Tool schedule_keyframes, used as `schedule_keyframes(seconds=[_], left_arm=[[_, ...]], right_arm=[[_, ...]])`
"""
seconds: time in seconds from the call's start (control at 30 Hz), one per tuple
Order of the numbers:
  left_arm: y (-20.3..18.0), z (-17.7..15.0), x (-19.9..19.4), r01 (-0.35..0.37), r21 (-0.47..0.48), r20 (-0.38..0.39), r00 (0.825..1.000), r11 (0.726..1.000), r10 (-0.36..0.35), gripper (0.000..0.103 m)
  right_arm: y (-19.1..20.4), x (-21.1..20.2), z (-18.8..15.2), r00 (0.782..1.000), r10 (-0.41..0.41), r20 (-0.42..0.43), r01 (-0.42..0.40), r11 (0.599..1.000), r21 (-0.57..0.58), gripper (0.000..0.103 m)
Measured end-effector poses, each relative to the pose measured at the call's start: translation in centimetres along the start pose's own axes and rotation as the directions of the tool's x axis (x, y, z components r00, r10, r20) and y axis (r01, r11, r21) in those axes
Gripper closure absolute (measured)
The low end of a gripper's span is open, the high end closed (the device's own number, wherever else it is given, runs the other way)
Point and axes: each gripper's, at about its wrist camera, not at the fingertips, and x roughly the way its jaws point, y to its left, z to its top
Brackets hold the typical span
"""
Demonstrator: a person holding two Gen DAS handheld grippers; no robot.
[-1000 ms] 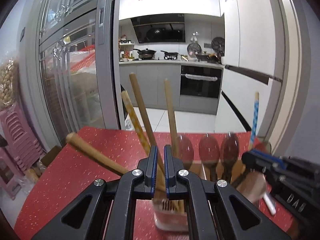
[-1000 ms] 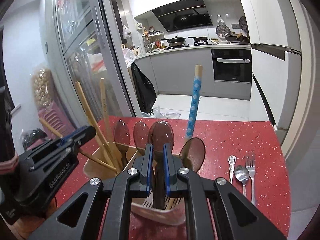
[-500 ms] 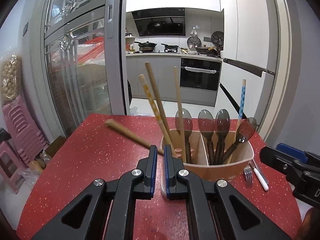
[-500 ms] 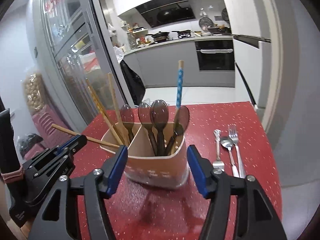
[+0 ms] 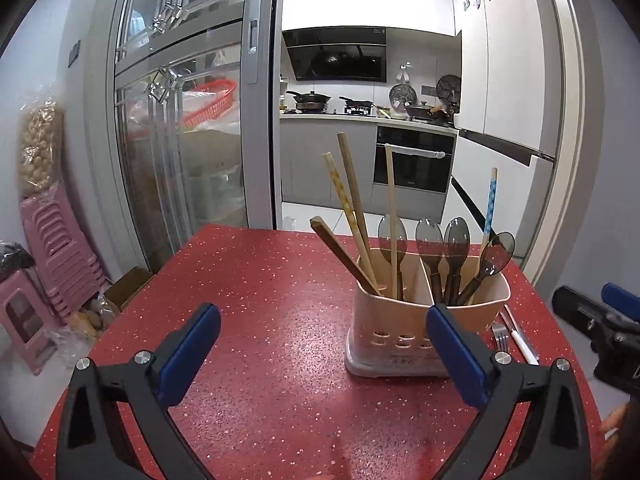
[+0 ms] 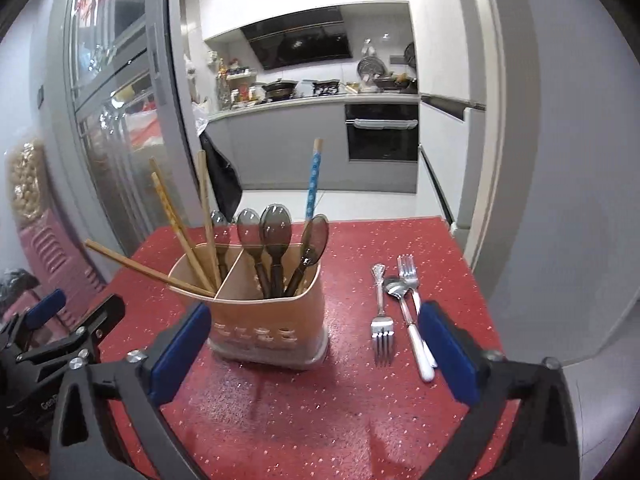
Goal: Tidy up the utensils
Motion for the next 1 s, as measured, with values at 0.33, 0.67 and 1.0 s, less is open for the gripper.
schedule_keyframes(seconds=[0.33, 0.67, 1.0], left_arm=[[-0.3, -0.3, -2.1, -0.023, 0.022, 0.024, 0.999, 0.999, 0.022, 0.0], [-0.4, 0.0, -2.4, -0.019, 0.028, 0.023, 1.0, 0.999, 0.018, 0.0], [-0.6, 0.0, -2.3, -0.014, 0.032, 0.019, 1.0, 0.999, 0.013, 0.0]], right_arm=[[0.1, -1.2, 0.3, 0.997, -0.061, 0.05, 0.061, 0.998, -0.008, 0.0], [0.0, -1.1, 0.4, 0.997, -0.062, 0.043, 0.063, 0.998, -0.013, 0.0], [0.0, -0.9, 0.4, 0.997, -0.062, 0.037, 0.063, 0.998, -0.015, 0.0]])
